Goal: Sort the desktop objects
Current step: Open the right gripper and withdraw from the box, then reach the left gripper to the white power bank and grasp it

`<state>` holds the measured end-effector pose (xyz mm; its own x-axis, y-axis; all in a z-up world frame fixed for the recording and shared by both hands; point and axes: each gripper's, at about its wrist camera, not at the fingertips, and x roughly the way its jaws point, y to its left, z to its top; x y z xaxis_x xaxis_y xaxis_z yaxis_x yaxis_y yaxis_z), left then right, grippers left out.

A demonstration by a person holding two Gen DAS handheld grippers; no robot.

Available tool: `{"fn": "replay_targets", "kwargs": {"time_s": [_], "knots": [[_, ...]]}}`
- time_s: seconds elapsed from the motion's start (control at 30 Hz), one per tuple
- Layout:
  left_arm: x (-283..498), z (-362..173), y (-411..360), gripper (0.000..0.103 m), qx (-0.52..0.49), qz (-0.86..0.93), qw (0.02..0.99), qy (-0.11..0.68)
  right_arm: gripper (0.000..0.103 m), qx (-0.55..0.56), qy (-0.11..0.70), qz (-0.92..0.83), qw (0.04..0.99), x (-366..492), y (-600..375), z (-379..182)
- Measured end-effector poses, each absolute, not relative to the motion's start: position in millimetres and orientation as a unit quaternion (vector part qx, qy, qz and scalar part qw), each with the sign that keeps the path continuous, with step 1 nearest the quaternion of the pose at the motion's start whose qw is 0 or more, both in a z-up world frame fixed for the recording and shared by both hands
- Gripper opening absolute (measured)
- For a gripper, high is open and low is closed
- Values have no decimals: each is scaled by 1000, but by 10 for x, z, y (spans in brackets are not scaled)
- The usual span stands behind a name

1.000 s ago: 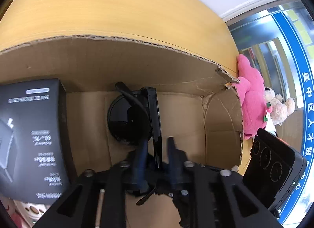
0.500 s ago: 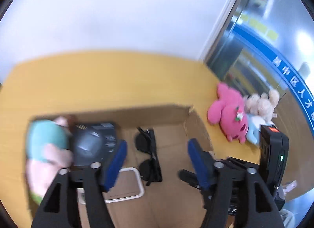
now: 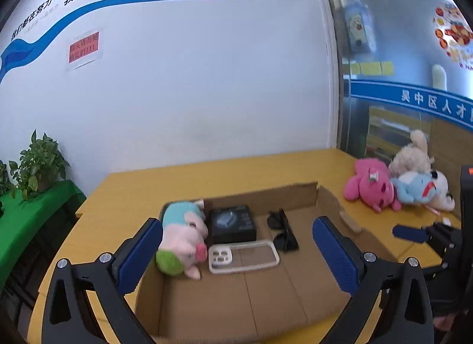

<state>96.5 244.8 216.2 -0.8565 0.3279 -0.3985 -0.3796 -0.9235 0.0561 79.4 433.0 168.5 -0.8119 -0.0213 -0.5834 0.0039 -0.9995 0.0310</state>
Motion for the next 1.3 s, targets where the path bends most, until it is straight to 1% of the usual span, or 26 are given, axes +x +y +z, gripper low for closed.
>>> {"fn": "replay_targets", "kwargs": {"time_s": [0.3, 0.53, 0.63, 0.83, 1.0, 1.13, 1.2, 1.27, 1.3], "knots": [[1309, 1848, 2170, 103, -228, 955, 186, 26, 81, 309, 7, -951, -3, 1177, 4167, 1489], [1369, 1709, 1984, 103, -242, 954, 176, 20, 81, 304, 17, -952, 8, 1282, 4050, 1457], [1333, 1600, 1884, 103, -269, 945, 188, 11, 81, 309, 18, -951, 22, 1321, 3981, 1415], [1140, 1220, 1535, 103, -347, 915, 204, -23, 81, 364, 16, -927, 94, 1305, 3822, 1129], [944, 790, 1338, 102, -421, 881, 211, -42, 81, 432, -1, -883, 185, 1162, 3550, 707], [811, 457, 1279, 101, -466, 850, 236, -65, 81, 454, -8, -864, 220, 1069, 3316, 465], [759, 343, 1273, 99, -480, 839, 245, -77, 81, 461, -4, -858, 227, 1011, 3223, 370], [700, 220, 1286, 95, -496, 826, 253, -86, 80, 464, 13, -855, 232, 977, 3135, 290], [672, 175, 1297, 92, -503, 821, 256, -89, 80, 465, 23, -853, 235, 961, 3096, 257]]}}
